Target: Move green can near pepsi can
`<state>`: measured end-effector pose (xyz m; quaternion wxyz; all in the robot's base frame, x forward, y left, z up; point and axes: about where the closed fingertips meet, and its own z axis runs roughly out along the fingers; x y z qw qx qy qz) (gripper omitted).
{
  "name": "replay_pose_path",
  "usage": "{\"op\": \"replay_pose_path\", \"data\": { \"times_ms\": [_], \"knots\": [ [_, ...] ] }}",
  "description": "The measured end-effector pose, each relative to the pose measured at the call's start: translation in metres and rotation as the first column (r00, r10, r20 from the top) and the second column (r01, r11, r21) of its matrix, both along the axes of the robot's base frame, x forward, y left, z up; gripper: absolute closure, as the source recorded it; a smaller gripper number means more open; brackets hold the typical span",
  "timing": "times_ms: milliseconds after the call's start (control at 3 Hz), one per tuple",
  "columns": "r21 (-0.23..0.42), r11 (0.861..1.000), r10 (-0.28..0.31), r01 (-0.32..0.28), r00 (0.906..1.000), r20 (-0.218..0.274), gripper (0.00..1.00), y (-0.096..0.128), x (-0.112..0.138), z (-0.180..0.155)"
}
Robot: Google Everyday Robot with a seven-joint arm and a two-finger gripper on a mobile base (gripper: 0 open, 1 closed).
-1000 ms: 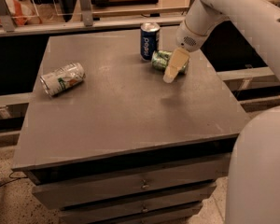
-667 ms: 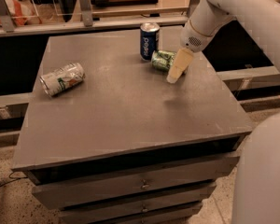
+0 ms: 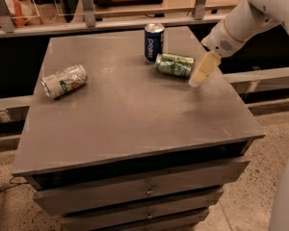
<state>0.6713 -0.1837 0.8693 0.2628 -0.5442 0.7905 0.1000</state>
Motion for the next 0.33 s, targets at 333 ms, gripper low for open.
{"op": "replay_pose_path", "data": {
  "times_ms": [333],
  "knots": [
    [0.000,1.000,-0.001,0.001,1.0000,0.000,0.00,-0.0005,-0.0001,-0.0003]
  ]
}}
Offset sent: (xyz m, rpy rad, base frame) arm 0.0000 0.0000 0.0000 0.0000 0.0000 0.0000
